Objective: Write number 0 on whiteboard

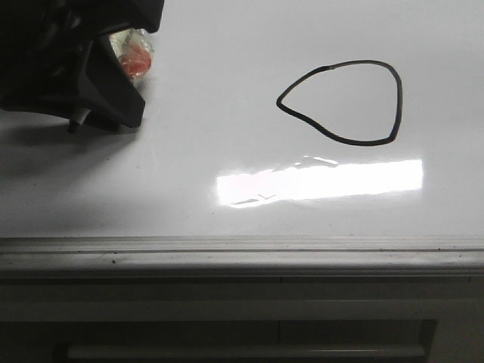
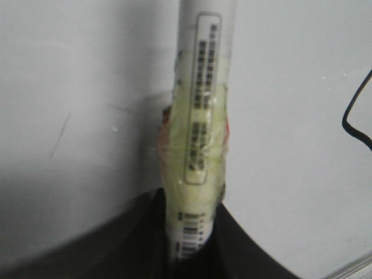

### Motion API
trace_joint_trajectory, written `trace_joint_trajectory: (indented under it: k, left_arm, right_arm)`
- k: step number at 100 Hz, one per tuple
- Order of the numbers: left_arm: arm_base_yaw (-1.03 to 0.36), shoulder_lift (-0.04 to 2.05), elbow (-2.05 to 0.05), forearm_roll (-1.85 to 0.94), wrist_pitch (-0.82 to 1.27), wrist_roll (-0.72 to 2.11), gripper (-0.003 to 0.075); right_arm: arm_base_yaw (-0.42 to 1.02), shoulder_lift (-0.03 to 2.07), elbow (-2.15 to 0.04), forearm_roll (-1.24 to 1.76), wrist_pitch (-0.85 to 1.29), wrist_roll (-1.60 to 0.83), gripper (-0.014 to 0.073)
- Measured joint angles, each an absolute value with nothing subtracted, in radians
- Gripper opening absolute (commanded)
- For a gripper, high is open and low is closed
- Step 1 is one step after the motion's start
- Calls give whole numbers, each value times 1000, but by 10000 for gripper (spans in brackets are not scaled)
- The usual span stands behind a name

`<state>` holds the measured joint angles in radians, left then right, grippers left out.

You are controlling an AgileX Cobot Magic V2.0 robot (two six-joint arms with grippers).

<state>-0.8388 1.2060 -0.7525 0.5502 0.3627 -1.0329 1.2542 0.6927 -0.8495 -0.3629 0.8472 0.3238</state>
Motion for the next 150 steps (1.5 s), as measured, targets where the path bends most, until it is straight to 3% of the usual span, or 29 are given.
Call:
trace_joint_trajectory:
  k: [87,126,150]
  left_arm:
    - [-789,1235,-760,531,293,-1034,-14]
    - [-789,1243,-762,525,281,-1035,244]
    - [-789,1257,-769,521,257,-1035,307]
  right_arm:
    - [1254,690,-823,-365,784,326,-69]
    - [1254,690,-823,-365,779,329,-69]
    - [1254,690,-823,-365,779,329,-69]
